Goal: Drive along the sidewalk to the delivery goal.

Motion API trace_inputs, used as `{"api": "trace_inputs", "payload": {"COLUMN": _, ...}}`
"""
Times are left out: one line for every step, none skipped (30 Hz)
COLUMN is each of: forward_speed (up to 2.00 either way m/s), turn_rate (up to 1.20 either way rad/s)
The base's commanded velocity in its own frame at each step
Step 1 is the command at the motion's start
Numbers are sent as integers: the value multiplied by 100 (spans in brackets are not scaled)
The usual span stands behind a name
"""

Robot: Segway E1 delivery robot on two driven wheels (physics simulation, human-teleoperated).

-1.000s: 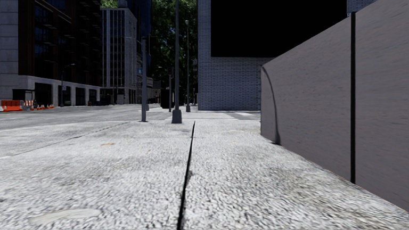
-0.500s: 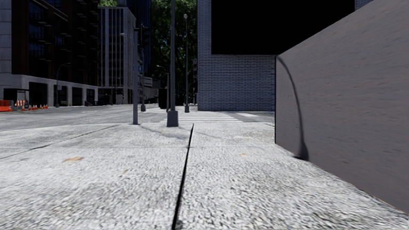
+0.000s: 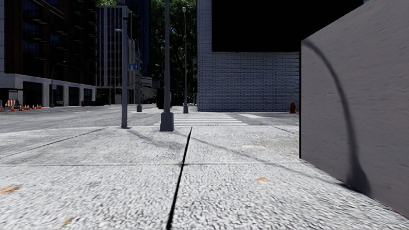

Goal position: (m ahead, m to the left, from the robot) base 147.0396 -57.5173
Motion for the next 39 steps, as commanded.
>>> {"api": "trace_inputs", "payload": {"forward_speed": 200, "turn_rate": 0}}
{"api": "trace_inputs", "payload": {"forward_speed": 200, "turn_rate": 0}}
{"api": "trace_inputs", "payload": {"forward_speed": 200, "turn_rate": 0}}
{"api": "trace_inputs", "payload": {"forward_speed": 200, "turn_rate": 0}}
{"api": "trace_inputs", "payload": {"forward_speed": 200, "turn_rate": 0}}
{"api": "trace_inputs", "payload": {"forward_speed": 200, "turn_rate": 0}}
{"api": "trace_inputs", "payload": {"forward_speed": 200, "turn_rate": 0}}
{"api": "trace_inputs", "payload": {"forward_speed": 200, "turn_rate": 0}}
{"api": "trace_inputs", "payload": {"forward_speed": 200, "turn_rate": 0}}
{"api": "trace_inputs", "payload": {"forward_speed": 200, "turn_rate": 0}}
{"api": "trace_inputs", "payload": {"forward_speed": 200, "turn_rate": 0}}
{"api": "trace_inputs", "payload": {"forward_speed": 200, "turn_rate": 0}}
{"api": "trace_inputs", "payload": {"forward_speed": 200, "turn_rate": 0}}
{"api": "trace_inputs", "payload": {"forward_speed": 200, "turn_rate": 0}}
{"api": "trace_inputs", "payload": {"forward_speed": 200, "turn_rate": 0}}
{"api": "trace_inputs", "payload": {"forward_speed": 200, "turn_rate": 0}}
{"api": "trace_inputs", "payload": {"forward_speed": 200, "turn_rate": 0}}
{"api": "trace_inputs", "payload": {"forward_speed": 200, "turn_rate": 0}}
{"api": "trace_inputs", "payload": {"forward_speed": 200, "turn_rate": 0}}
{"api": "trace_inputs", "payload": {"forward_speed": 200, "turn_rate": 0}}
{"api": "trace_inputs", "payload": {"forward_speed": 200, "turn_rate": 0}}
{"api": "trace_inputs", "payload": {"forward_speed": 200, "turn_rate": 0}}
{"api": "trace_inputs", "payload": {"forward_speed": 200, "turn_rate": 0}}
{"api": "trace_inputs", "payload": {"forward_speed": 200, "turn_rate": 0}}
{"api": "trace_inputs", "payload": {"forward_speed": 200, "turn_rate": 0}}
{"api": "trace_inputs", "payload": {"forward_speed": 200, "turn_rate": 0}}
{"api": "trace_inputs", "payload": {"forward_speed": 200, "turn_rate": 0}}
{"api": "trace_inputs", "payload": {"forward_speed": 200, "turn_rate": 0}}
{"api": "trace_inputs", "payload": {"forward_speed": 200, "turn_rate": 0}}
{"api": "trace_inputs", "payload": {"forward_speed": 200, "turn_rate": 0}}
{"api": "trace_inputs", "payload": {"forward_speed": 200, "turn_rate": 0}}
{"api": "trace_inputs", "payload": {"forward_speed": 200, "turn_rate": 0}}
{"api": "trace_inputs", "payload": {"forward_speed": 200, "turn_rate": 0}}
{"api": "trace_inputs", "payload": {"forward_speed": 200, "turn_rate": 0}}
{"api": "trace_inputs", "payload": {"forward_speed": 200, "turn_rate": 0}}
{"api": "trace_inputs", "payload": {"forward_speed": 200, "turn_rate": 0}}
{"api": "trace_inputs", "payload": {"forward_speed": 200, "turn_rate": 0}}
{"api": "trace_inputs", "payload": {"forward_speed": 200, "turn_rate": 0}}
{"api": "trace_inputs", "payload": {"forward_speed": 200, "turn_rate": 0}}
